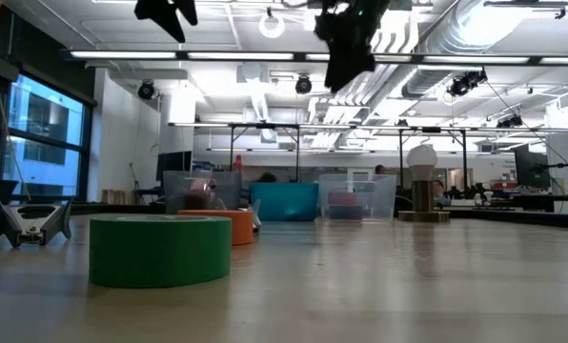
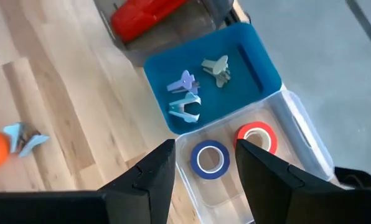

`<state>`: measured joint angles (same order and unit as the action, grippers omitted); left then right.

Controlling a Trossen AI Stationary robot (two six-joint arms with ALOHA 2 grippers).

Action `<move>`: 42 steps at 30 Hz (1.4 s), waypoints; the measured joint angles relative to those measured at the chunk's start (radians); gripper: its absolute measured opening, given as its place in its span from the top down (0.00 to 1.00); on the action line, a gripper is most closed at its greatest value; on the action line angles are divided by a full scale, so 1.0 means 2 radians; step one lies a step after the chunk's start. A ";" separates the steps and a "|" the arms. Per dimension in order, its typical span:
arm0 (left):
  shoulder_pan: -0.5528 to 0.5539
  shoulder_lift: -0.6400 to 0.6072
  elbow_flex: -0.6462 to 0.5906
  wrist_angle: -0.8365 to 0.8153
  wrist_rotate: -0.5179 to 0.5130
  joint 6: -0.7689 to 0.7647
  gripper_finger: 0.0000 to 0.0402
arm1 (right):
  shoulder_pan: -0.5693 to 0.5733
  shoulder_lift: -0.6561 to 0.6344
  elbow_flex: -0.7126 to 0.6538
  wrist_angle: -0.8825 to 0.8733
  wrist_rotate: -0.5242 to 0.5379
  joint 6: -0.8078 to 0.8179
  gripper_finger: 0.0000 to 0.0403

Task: Pick and place Stapler, Stapler remover, tape
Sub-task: Put the orange tape into the transparent bin

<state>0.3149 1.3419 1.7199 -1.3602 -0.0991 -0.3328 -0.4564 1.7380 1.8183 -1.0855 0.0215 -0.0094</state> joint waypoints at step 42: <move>-0.207 0.320 -0.001 0.029 0.074 -0.333 0.34 | 0.006 -0.219 -0.001 -0.093 0.046 -0.044 0.60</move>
<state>-0.0996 1.9825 1.7184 -1.3028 0.0497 -0.9986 -0.4439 1.2991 1.8172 -1.2705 0.1143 -0.0982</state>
